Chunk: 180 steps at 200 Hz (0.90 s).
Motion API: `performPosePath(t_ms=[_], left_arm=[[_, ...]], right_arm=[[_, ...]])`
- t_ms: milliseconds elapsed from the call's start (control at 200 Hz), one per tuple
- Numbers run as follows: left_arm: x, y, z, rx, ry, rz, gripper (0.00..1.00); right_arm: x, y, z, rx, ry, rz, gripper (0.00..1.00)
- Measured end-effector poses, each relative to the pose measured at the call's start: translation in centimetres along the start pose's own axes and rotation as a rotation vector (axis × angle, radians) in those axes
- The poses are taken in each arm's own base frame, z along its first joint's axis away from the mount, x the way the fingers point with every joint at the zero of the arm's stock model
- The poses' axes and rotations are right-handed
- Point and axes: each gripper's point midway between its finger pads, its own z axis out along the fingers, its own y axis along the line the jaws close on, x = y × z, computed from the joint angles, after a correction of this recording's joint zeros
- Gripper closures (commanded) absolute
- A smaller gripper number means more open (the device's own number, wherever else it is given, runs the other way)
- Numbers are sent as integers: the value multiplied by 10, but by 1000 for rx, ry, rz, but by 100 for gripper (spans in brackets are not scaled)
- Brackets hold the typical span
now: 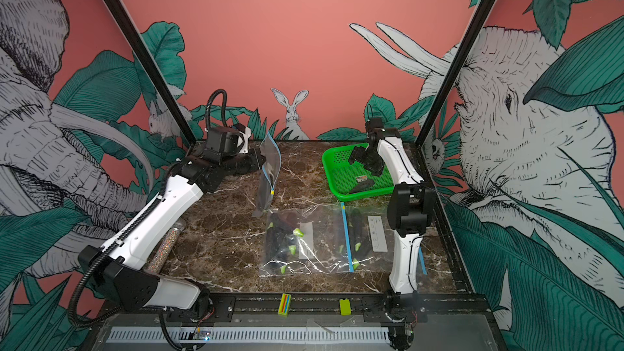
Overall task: Place the eggplant in a zip-top bag and seal the zipper
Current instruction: Pick up the eggplant from the basket.
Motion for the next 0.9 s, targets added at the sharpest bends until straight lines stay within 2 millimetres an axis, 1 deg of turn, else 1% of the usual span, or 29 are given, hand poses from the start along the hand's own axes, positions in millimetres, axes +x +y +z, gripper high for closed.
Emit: performPosePath(t_ms=[195, 370, 635, 900], left_arm=[[-2, -4, 0, 21, -10, 3, 100], [-1, -7, 0, 45, -11, 4, 100], [1, -10, 1, 63, -3, 5, 100], [1, -10, 1, 65, -1, 5, 100]], right_arm=[[-10, -4, 19, 62, 40, 7, 9], [-4, -18, 37, 133, 87, 14, 10], [0, -32, 62, 193, 131, 20, 18], [-1, -47, 89, 222, 160, 38, 26]])
